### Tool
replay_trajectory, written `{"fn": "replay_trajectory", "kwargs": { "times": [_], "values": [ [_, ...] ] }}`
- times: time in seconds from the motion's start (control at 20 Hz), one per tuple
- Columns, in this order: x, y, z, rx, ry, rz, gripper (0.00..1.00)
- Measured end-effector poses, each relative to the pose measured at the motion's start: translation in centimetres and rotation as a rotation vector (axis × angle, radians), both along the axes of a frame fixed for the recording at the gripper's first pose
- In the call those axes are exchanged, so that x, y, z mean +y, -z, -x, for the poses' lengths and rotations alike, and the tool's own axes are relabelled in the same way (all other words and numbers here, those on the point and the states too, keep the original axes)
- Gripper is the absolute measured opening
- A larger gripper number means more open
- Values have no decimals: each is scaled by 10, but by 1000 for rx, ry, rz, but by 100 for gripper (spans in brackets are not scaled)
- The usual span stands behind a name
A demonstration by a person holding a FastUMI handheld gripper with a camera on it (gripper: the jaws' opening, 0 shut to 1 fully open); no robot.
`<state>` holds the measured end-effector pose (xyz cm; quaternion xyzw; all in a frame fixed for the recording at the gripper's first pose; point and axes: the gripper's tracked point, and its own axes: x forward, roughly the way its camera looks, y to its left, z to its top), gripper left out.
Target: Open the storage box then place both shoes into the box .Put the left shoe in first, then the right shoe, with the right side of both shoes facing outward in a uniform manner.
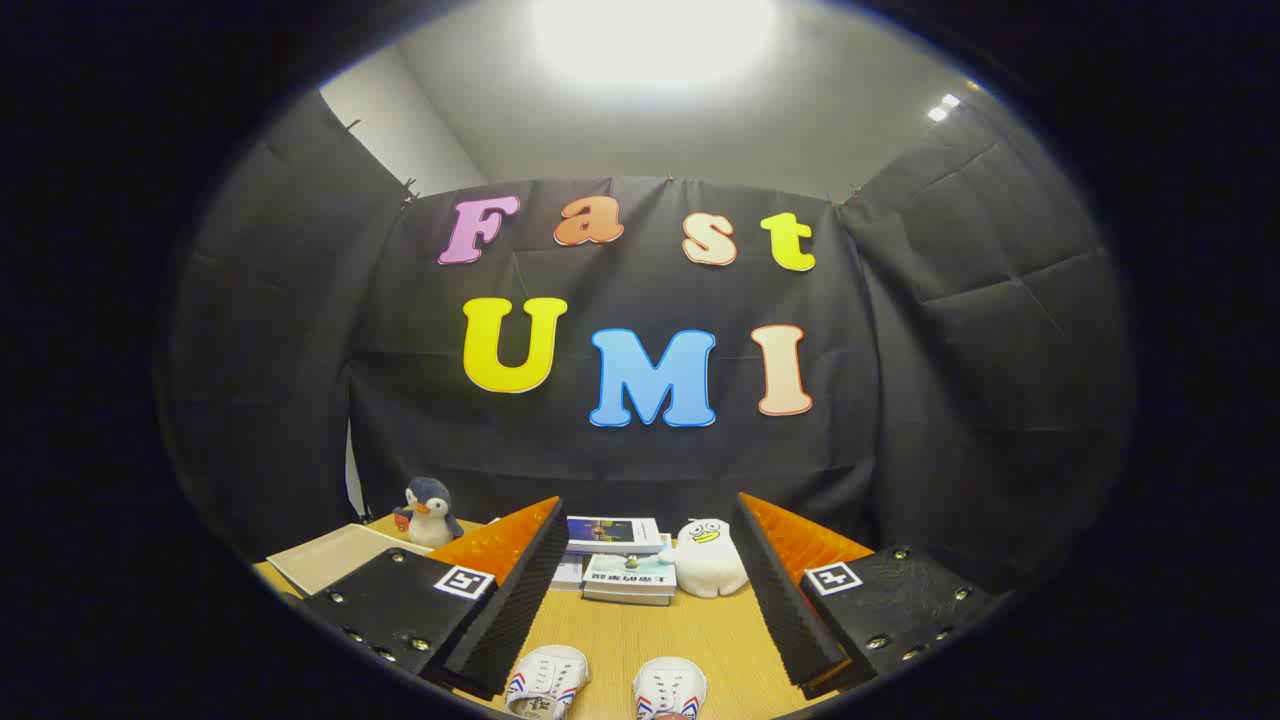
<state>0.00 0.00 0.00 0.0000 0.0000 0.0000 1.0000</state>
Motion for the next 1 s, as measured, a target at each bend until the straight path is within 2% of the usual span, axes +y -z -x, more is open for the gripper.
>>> {"fn": "replay_trajectory", "kwargs": {
  "times": [0.75, 1.0],
  "values": [
    [12, -1, 12, 7, -18, 10, 97],
    [32, 13, 13, 41, -70, -82, 97]
  ]
}}
